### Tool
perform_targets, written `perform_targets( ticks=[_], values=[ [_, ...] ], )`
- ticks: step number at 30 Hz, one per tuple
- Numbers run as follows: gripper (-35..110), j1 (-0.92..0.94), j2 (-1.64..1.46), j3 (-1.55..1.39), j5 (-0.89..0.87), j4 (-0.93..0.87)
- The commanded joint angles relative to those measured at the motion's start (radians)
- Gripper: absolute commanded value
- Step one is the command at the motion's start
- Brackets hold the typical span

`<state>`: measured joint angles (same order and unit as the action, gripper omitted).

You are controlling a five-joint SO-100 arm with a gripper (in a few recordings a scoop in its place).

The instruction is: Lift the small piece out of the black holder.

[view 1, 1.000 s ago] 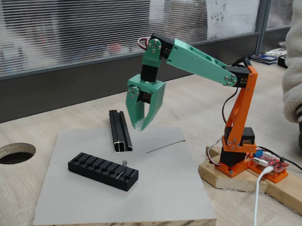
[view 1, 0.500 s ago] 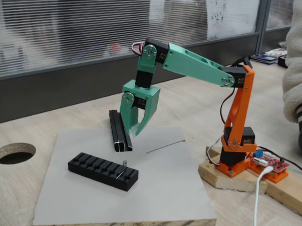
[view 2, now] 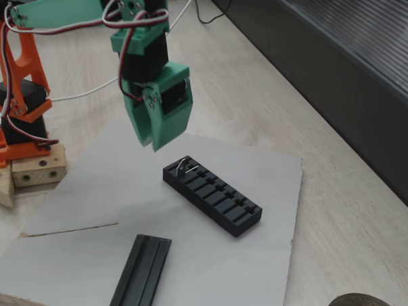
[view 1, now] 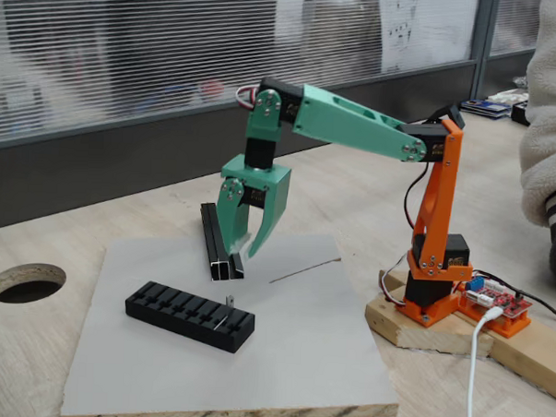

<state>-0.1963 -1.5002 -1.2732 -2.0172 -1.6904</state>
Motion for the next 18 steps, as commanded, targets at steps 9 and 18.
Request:
perform_targets(
  ticks=[9,18],
  values=[
    [32,-0.031,0.005,-0.017,-0.11,-0.014],
    [32,-0.034,0.005,-0.069,-0.147,-0.005]
  ],
)
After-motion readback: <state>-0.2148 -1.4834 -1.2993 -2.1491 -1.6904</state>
